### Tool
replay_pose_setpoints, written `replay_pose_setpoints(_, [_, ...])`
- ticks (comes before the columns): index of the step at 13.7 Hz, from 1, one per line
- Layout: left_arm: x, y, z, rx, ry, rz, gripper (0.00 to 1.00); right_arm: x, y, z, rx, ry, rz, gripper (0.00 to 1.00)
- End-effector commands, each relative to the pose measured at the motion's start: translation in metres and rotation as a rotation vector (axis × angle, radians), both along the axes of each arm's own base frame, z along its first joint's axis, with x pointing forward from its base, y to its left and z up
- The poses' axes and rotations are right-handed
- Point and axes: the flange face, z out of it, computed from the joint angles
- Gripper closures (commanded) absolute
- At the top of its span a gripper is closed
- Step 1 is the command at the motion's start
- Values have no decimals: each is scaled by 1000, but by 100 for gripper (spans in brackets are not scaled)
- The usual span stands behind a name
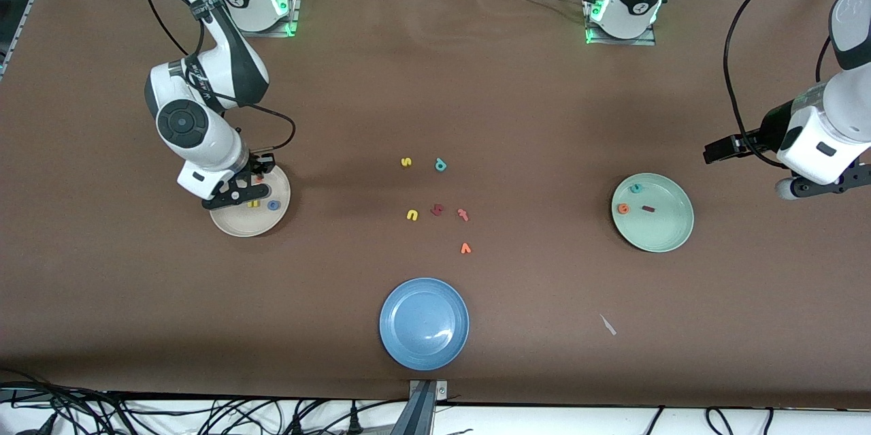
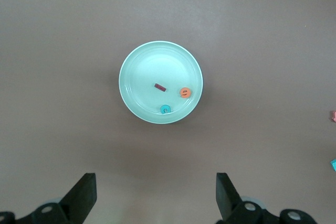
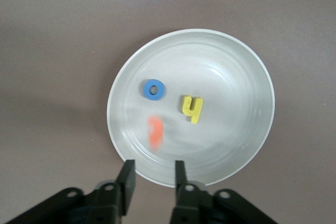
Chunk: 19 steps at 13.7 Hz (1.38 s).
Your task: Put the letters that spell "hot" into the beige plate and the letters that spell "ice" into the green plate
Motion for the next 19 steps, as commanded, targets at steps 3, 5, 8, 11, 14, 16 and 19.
replay_pose_setpoints(3, [-2,2,1,-28,-10,-15,0,-1,1,4,13,-6,-5,25])
replay_pose_setpoints(5, [-2,2,1,-28,-10,-15,0,2,2,8,17,-14,-5,4])
replay_pose_setpoints(8, [0,3,-3,-28,-6,-13,0,20,4,37,28,-66,1,0])
replay_pose_setpoints(11, [0,2,-3,-30,-6,-14,0,37,-8,87,24,-82,-45,0])
replay_pose_setpoints(14, [0,1,-3,-30,-4,-16,0,42,-13,159,109,-56,-138,0])
replay_pose_setpoints(16, [-1,1,-4,-31,-2,-16,0,41,-21,208,124,-21,-168,0])
replay_pose_setpoints(19, [0,1,-4,-30,-1,-16,0,35,-62,260,158,18,-241,0])
